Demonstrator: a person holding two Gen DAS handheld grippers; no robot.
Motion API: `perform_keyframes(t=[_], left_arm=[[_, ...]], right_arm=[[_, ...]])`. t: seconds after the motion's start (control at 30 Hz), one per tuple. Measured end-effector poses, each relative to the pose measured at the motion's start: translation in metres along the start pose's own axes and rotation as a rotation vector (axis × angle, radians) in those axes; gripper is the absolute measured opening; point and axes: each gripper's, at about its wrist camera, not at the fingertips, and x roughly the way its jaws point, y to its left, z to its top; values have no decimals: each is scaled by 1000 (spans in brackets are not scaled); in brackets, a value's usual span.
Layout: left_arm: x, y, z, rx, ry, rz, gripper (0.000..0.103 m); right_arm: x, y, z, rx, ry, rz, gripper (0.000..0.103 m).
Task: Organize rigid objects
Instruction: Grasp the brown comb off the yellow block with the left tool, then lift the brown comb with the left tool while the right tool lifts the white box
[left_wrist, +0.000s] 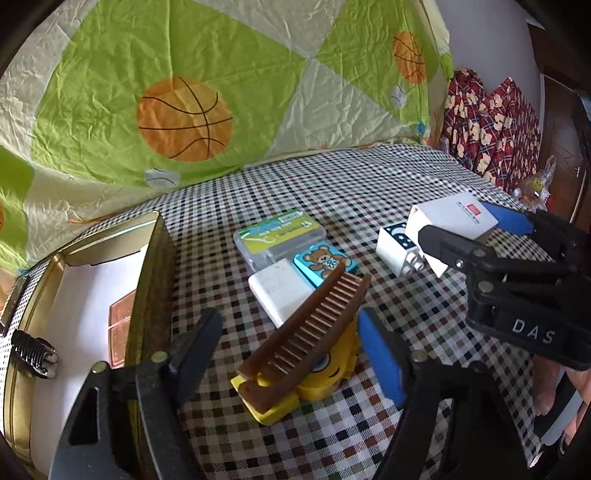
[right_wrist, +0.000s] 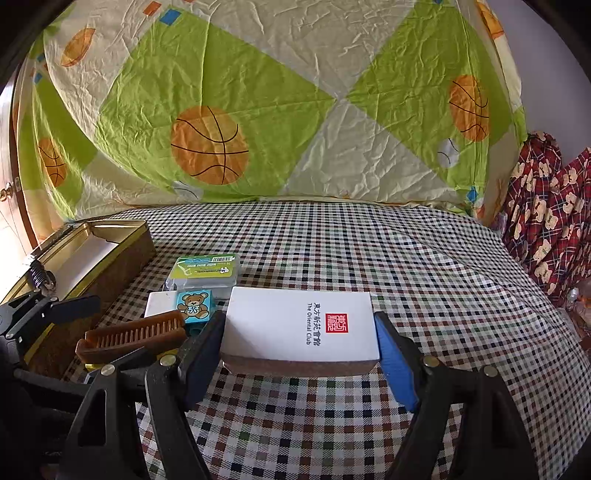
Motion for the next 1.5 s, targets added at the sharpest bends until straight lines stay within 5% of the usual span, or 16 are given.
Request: perform_keyframes(t=[0.13,0.27,0.5,1.5], left_arm=[[-1,-1,0,4,-2,-42,40],[-2,-6,1,30,-7,-59,24],[-4,1,1,-6,-25,-83,24],[-45,19,-7,-98,-255,31,24]], right_arm=[[0,0,0,-3,-4,-5,79],[-2,0,-1,1,-11,-11,79],[-6,-1,-1,6,-31,-10,79],[-31,-5,-3,31,-168,26,79]])
